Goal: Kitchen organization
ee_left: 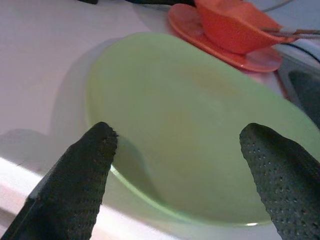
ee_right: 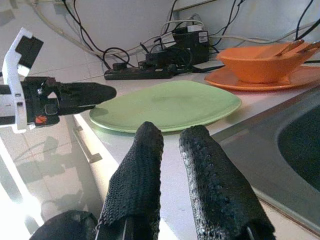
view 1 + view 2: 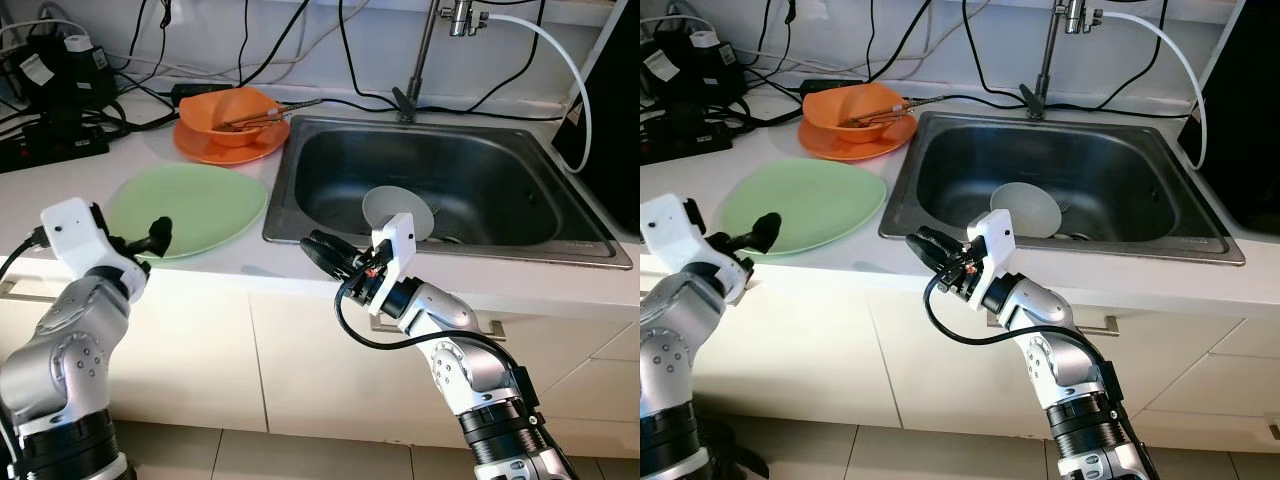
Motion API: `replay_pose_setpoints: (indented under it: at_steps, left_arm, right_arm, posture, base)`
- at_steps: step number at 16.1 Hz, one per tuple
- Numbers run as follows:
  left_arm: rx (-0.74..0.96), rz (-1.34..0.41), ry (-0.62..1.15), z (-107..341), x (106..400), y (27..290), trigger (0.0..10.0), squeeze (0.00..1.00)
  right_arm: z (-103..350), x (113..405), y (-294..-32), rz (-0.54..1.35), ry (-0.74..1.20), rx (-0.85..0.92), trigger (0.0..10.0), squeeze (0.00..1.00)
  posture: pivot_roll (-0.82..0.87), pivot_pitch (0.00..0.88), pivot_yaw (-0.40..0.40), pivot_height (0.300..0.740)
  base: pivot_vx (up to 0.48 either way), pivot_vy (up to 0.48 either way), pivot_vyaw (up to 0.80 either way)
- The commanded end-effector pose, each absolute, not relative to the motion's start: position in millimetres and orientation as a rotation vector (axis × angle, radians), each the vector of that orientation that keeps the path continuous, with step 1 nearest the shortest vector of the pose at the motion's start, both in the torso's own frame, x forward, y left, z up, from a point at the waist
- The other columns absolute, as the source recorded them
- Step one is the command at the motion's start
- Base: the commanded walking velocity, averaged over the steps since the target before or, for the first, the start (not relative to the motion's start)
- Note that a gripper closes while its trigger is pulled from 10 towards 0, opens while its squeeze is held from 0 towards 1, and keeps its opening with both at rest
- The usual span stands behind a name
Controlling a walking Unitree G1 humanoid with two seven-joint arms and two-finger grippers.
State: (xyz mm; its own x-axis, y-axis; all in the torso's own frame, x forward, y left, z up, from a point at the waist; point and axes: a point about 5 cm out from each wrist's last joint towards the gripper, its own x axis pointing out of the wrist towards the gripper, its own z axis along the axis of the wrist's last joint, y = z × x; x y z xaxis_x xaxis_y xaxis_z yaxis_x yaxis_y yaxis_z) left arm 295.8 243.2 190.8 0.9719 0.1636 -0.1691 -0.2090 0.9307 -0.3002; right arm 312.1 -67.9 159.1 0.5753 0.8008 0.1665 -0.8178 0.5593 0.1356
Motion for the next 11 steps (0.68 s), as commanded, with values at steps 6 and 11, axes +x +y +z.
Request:
replay_pose_setpoints:
  at_steps: [6, 11]
  left_arm:
    - [-0.344, 0.240, 0.151, 191.4, 290.6, 247.3, 10.0, 0.00]
    - [-0.354, 0.320, 0.178, 185.8, 283.7, 258.2, 10.0, 0.00]
  right_arm:
    - [165.1, 314.7, -70.1, 0.952, -0.113, 0.183, 10.0, 0.00]
    - [164.8, 316.0, -70.9, 0.948, -0.112, 0.181, 10.0, 0.00]
  posture:
    - [0.16, 0.059, 0.001, 0.740]
    - [0.17, 0.057, -0.001, 0.740]
  base:
    - [0.000, 0.000, 0.00]
    - [0.000, 0.000, 0.00]
